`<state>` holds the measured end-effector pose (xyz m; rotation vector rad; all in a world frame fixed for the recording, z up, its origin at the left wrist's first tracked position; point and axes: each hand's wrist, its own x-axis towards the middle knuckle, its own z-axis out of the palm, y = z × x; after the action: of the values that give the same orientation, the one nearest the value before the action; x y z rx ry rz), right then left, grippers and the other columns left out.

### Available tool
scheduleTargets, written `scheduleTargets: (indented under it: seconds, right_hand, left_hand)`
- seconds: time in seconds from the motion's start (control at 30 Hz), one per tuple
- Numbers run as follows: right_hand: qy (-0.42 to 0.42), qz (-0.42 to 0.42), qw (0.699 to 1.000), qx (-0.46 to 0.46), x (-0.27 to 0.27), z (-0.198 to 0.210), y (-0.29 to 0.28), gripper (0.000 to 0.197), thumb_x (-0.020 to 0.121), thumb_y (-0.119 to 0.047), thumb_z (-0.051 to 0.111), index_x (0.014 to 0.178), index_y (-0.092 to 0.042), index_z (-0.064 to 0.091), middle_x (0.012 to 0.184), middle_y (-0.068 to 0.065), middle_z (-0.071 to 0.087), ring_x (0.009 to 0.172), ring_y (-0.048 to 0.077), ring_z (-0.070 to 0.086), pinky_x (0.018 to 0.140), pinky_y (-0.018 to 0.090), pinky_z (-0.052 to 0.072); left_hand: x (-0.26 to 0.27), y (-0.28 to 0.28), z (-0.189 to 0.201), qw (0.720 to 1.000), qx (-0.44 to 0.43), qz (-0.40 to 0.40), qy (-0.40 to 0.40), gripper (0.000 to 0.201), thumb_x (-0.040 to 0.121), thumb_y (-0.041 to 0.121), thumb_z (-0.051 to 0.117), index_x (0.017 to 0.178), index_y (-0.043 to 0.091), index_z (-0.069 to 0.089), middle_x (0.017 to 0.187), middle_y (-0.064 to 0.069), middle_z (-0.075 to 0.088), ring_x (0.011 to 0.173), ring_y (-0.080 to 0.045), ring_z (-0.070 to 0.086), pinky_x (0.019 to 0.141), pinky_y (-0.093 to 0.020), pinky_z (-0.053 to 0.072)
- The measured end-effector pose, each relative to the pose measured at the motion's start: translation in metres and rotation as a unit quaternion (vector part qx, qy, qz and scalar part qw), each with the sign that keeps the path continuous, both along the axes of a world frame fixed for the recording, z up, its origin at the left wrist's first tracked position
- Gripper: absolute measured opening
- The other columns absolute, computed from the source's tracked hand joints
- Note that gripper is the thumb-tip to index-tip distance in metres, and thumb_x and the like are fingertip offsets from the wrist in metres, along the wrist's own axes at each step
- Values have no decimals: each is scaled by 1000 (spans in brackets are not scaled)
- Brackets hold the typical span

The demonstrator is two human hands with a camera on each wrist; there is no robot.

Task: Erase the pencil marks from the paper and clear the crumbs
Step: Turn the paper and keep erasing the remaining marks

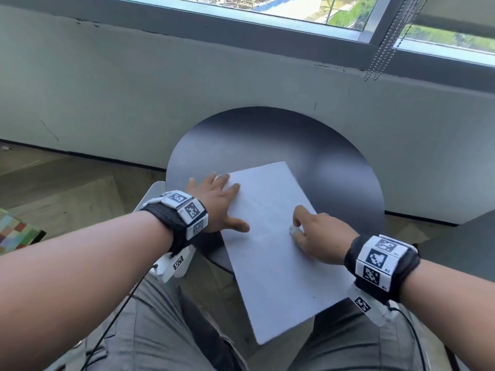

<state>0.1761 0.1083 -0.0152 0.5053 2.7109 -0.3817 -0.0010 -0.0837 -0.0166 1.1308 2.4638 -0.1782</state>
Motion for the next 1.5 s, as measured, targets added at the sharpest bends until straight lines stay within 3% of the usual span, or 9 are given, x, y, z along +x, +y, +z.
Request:
scheduleTargets:
  seconds: [0.2,0.3,0.5,0.67,0.87,1.03,1.23,1.37,1.5]
  right_hand:
    - [34,44,995,-84,-14,2,-14,14,93,-44,46,95,-30,47,85,-6,63,81,19,58,73,36,52]
    - [57,78,994,-53,-35,-4,-25,13,95,-40,44,99,-28,46,98,-1,63,92,26,56,79,38,50]
    - [52,0,999,10,-77,1,-6,20,96,-31,42,109,-17,47,115,10,61,101,32,55,81,38,47]
    - [46,131,990,-12,-56,0,-47,24,99,-31,40,116,-15,46,115,10,60,105,32,53,80,37,43]
    - [32,-26,999,26,-85,0,-4,19,98,-25,37,111,-12,43,113,14,60,94,33,53,76,37,45]
    - [24,101,995,-6,-67,-3,-46,32,100,-27,37,128,-13,38,118,12,59,104,32,52,72,34,35]
    - [33,-43,999,7,-97,5,3,24,97,-30,42,113,-13,48,114,14,60,101,32,56,82,37,48]
    - [70,-18,997,-22,-96,0,-3,17,95,-33,49,102,-19,55,108,3,62,104,25,55,82,34,47]
    - [103,-1,995,1,-95,-1,-9,15,95,-33,49,99,-18,52,108,4,58,105,25,51,84,36,45]
  left_hand:
    - [4,2,-15,999,-23,-45,-9,130,61,97,51,160,31,-4,169,4,-15,155,-28,-12,120,-66,6]
    - [6,4,-12,998,-33,-59,-13,130,62,93,57,160,35,-5,168,1,-17,155,-29,-15,121,-64,3]
    - [6,12,-6,996,-22,-85,25,131,60,90,65,160,28,6,165,-7,8,152,-29,6,121,-50,17]
    - [5,13,-10,994,-38,-93,36,135,59,94,59,161,26,1,167,-5,6,155,-30,-6,122,-60,3]
    - [6,10,-9,995,-42,-84,25,133,62,93,59,161,28,-2,168,-4,2,155,-29,-2,122,-57,7]
    - [6,9,-10,996,-34,-85,23,132,62,93,59,161,29,-2,168,-3,1,154,-30,2,121,-55,9]
    - [8,5,-8,996,-20,-83,32,131,63,94,56,161,24,2,169,-3,1,153,-30,6,121,-53,14]
    - [12,2,-9,997,-12,-72,26,130,64,94,55,161,23,5,169,-4,3,152,-29,11,119,-49,22]
    - [22,3,-9,997,2,-53,53,117,67,95,47,156,24,22,156,-6,27,138,-30,30,107,-47,36]
